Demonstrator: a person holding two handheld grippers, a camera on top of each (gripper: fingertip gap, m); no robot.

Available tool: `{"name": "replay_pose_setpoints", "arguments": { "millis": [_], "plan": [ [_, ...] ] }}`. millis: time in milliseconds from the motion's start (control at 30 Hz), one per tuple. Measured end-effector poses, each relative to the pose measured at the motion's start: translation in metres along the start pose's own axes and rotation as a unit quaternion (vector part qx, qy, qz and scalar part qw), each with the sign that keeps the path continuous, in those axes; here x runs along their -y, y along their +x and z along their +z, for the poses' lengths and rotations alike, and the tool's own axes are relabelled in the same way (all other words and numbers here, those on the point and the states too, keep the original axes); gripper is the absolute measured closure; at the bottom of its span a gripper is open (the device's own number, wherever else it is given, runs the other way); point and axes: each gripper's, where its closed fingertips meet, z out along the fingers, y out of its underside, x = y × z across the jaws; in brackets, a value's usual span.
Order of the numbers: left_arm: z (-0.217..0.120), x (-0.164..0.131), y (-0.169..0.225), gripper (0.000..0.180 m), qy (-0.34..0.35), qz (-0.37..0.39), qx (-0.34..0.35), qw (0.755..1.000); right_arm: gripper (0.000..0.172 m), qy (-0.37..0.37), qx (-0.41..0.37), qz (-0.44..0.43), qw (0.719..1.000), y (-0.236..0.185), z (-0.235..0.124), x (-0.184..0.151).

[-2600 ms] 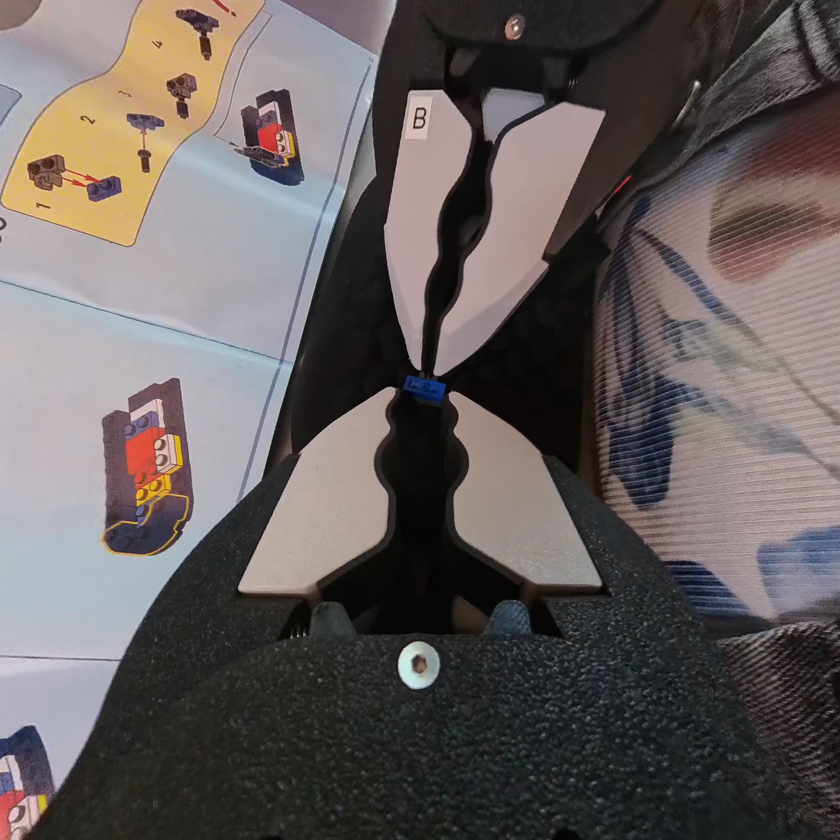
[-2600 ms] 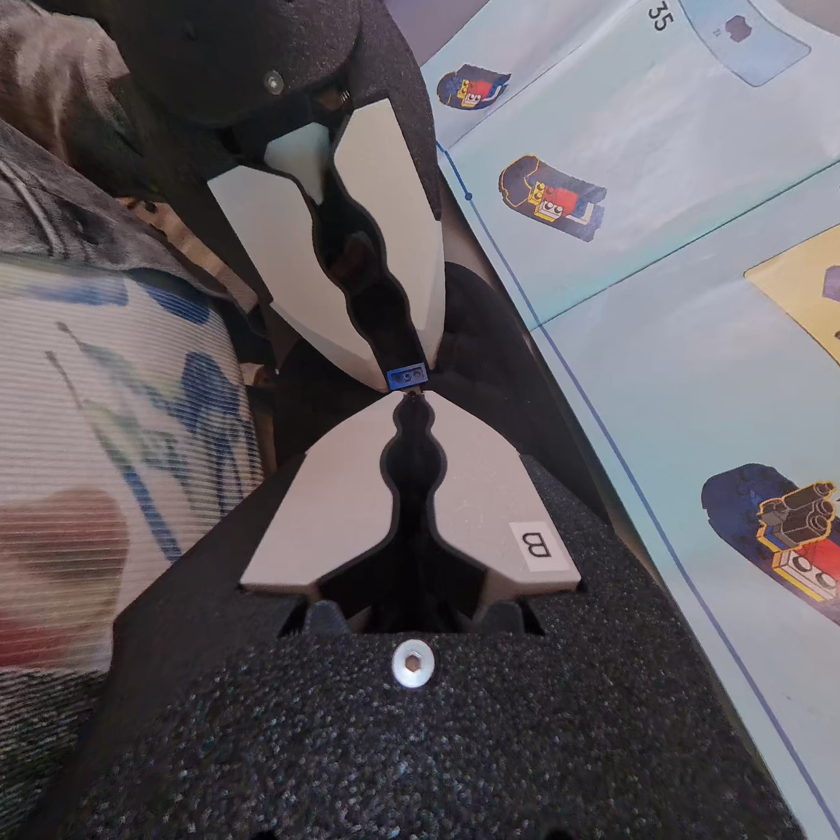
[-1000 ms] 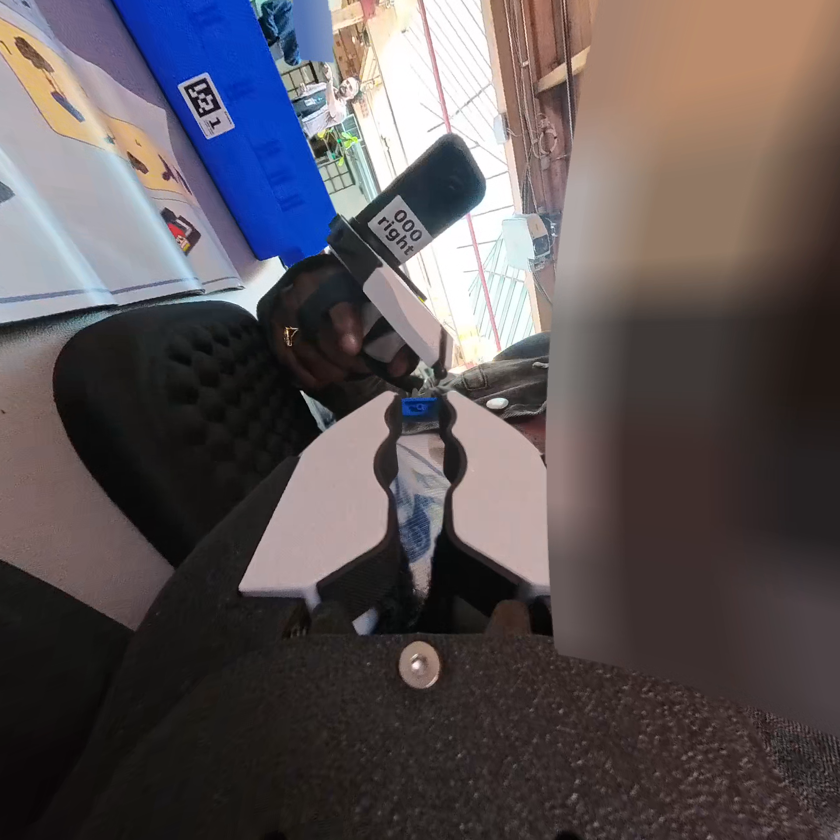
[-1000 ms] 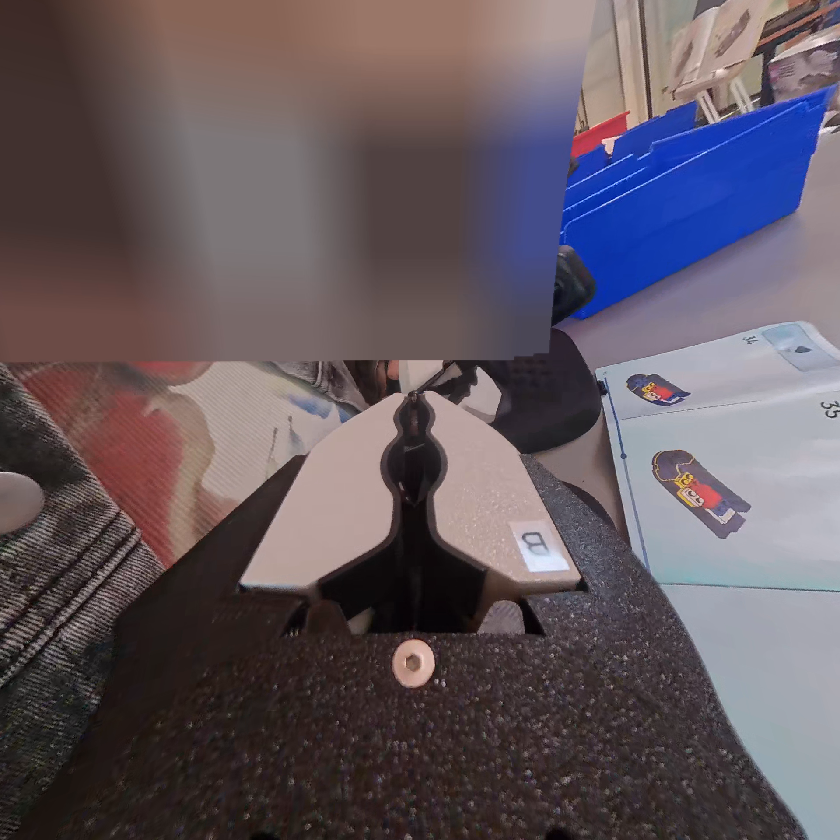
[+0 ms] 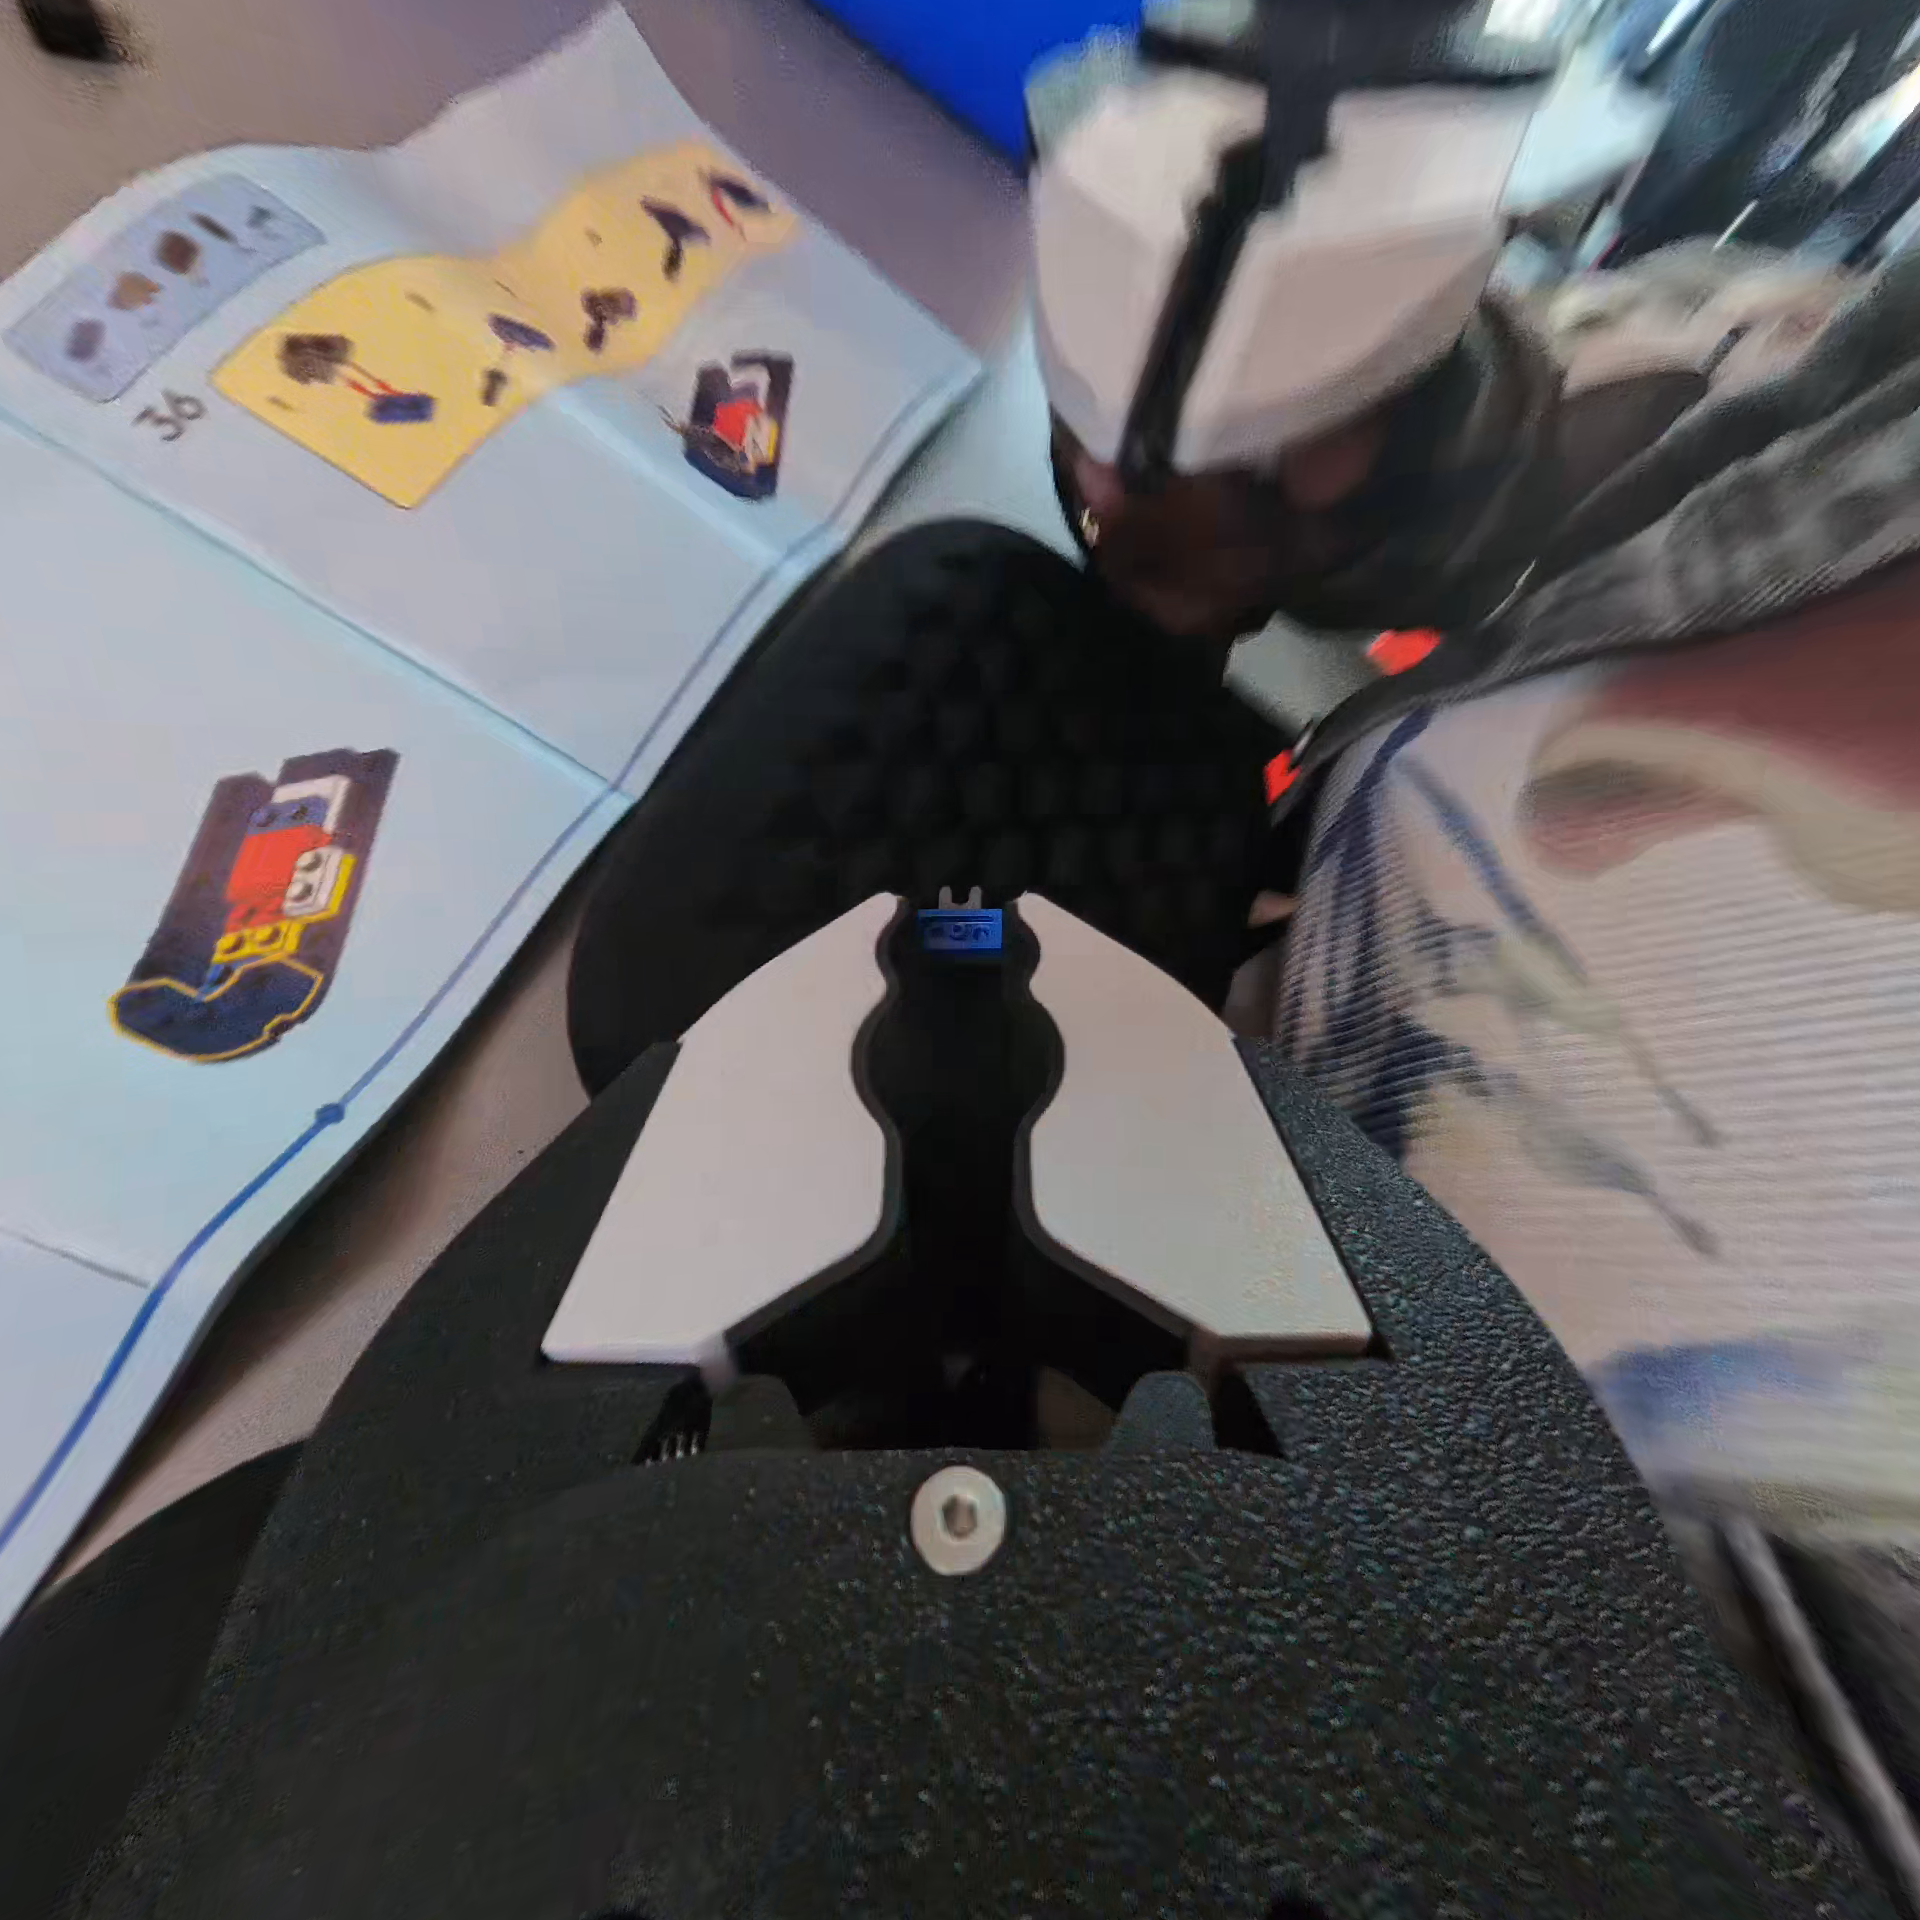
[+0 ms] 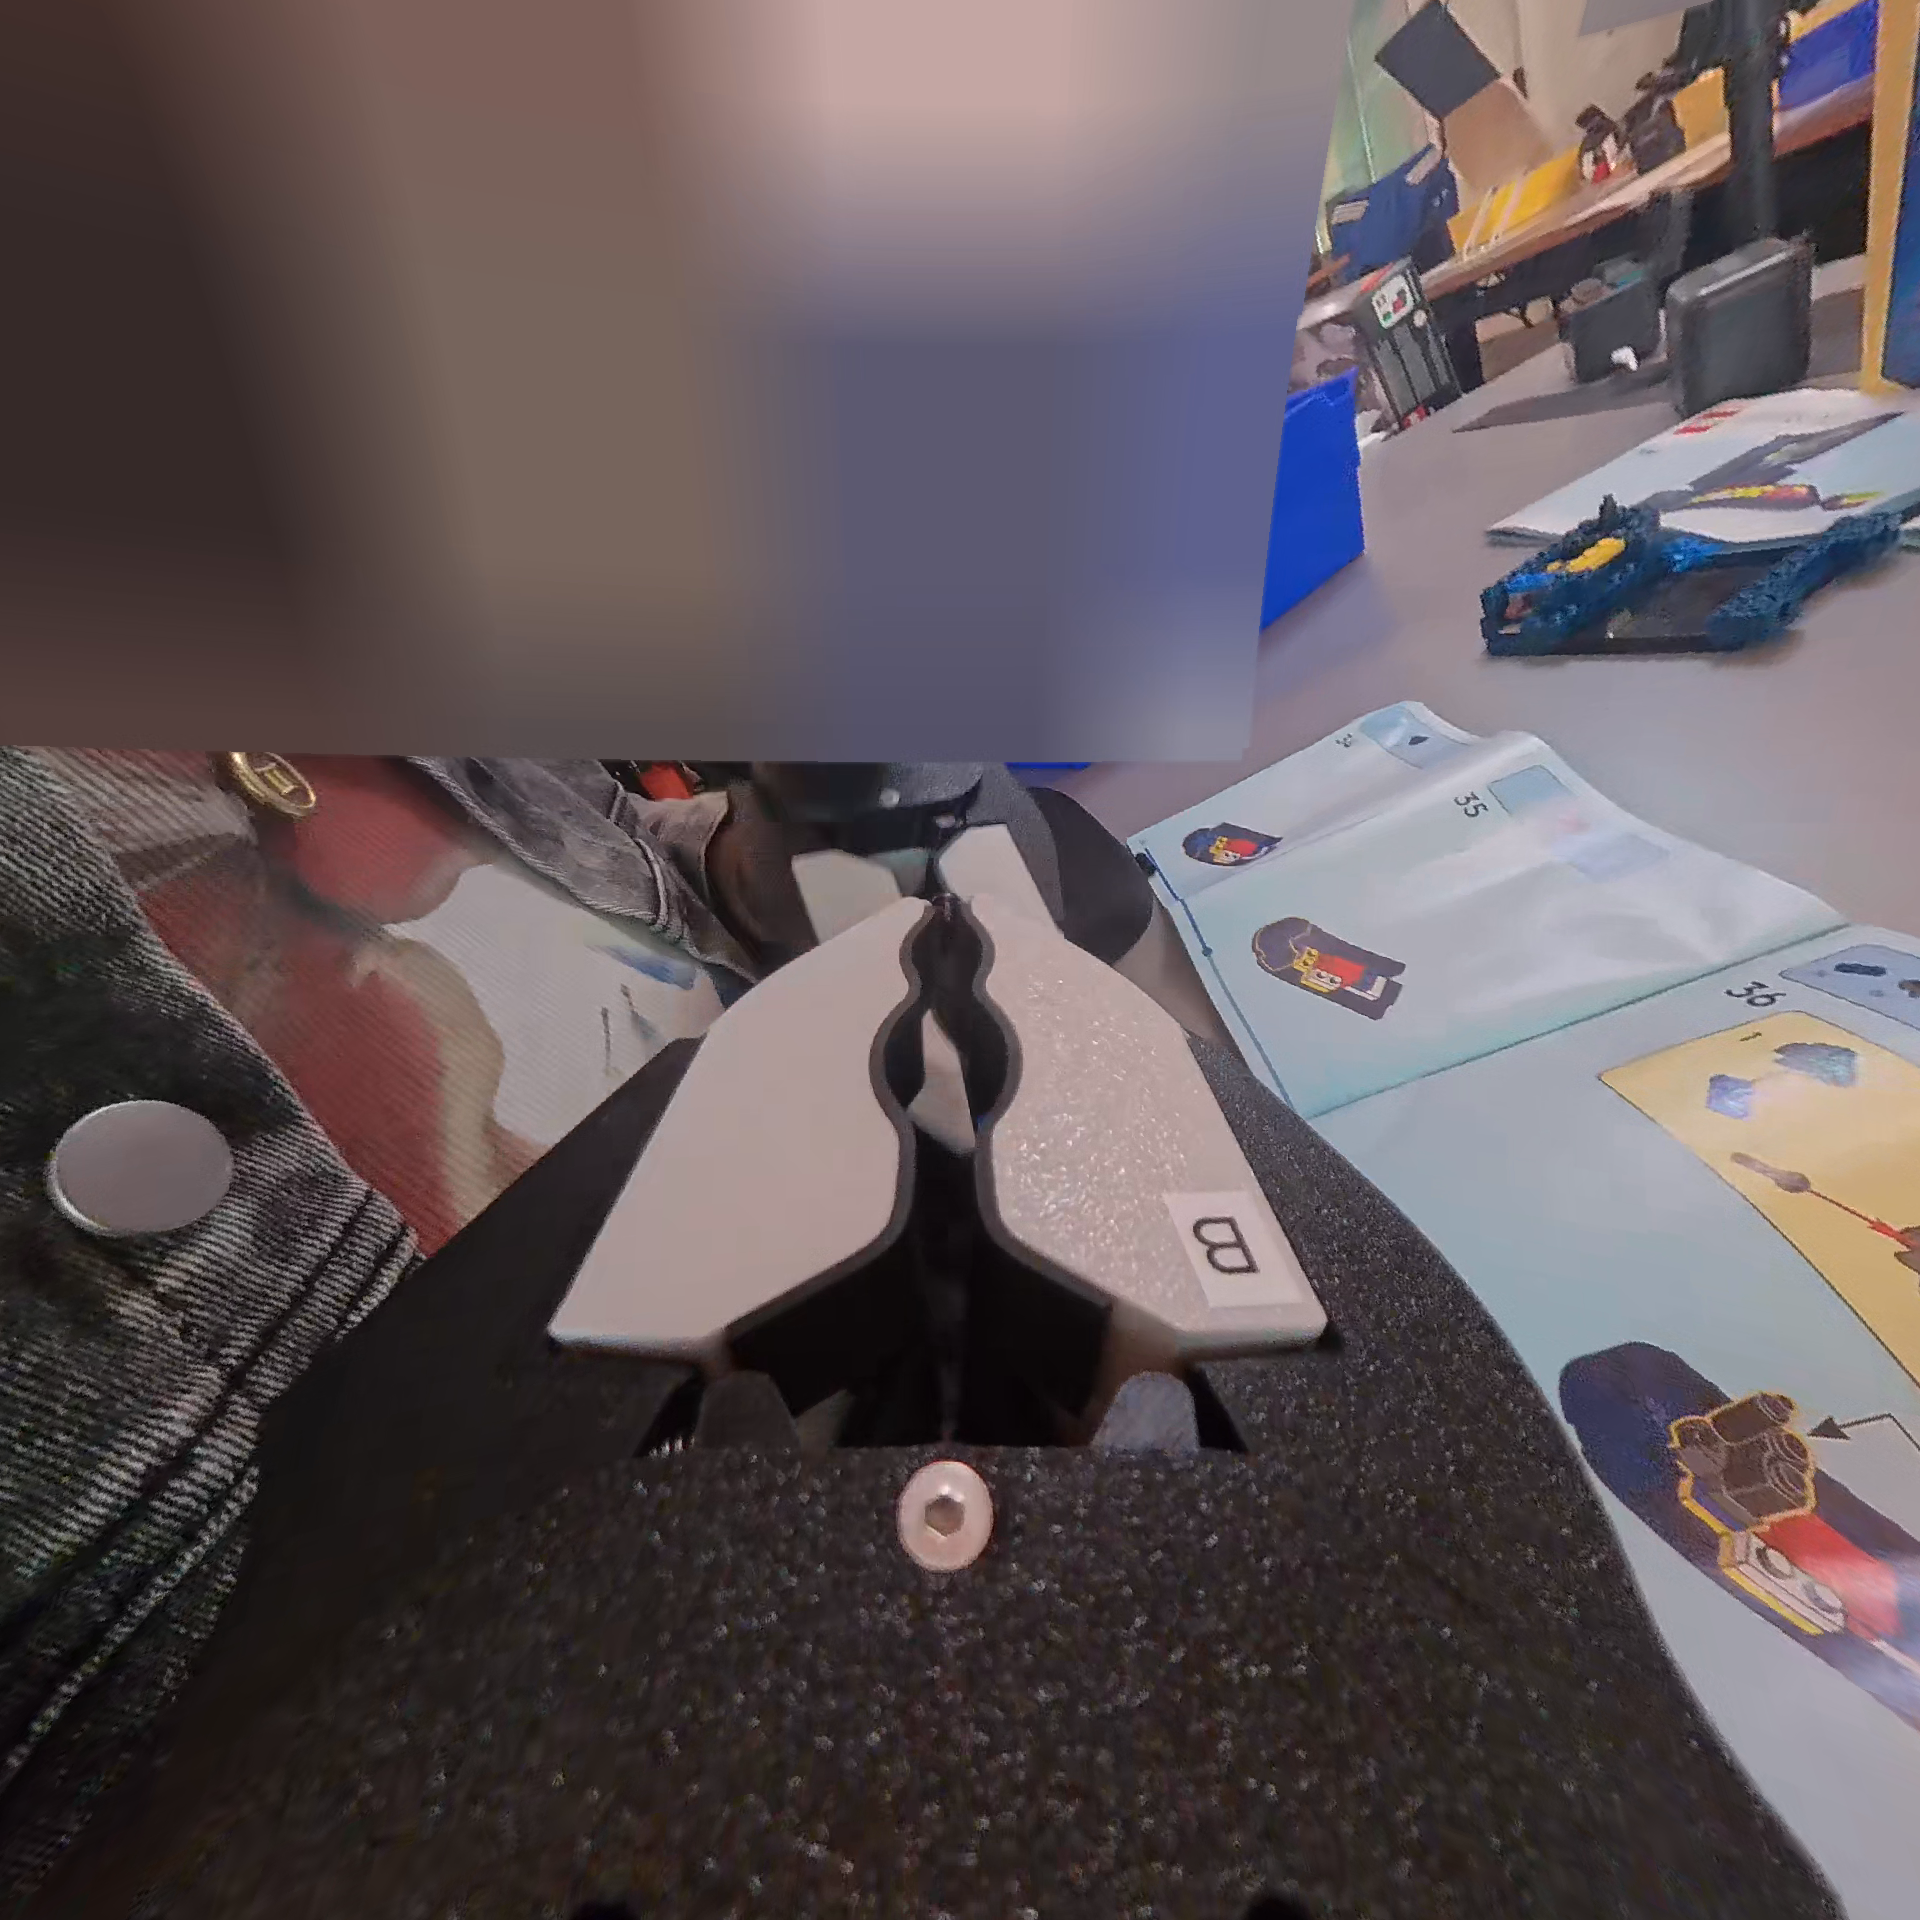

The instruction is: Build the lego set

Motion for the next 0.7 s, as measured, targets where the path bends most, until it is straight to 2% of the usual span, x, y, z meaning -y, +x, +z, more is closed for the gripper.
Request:
{"name": "replay_pose_setpoints", "arguments": {
  "millis": [67,200,433,700],
  "plan": [
    [0.006,-0.004,0.000,0.164,-0.018,0.055,0.046,0.997,0.169,0.010,0.005,-0.002,1.000,-0.003,-0.002,0.002],
    [0.005,-0.005,0.000,0.164,-0.015,0.056,0.054,0.997,0.169,0.016,0.011,-0.018,1.000,-0.010,-0.006,0.003],
    [0.007,-0.009,-0.002,0.165,-0.021,0.110,0.109,0.988,0.169,0.028,0.017,-0.029,0.999,-0.017,-0.013,0.004],
    [0.004,-0.006,0.000,0.161,-0.007,0.077,0.088,0.993,0.169,0.025,0.015,-0.035,0.999,-0.020,-0.015,0.002]
  ]
}}
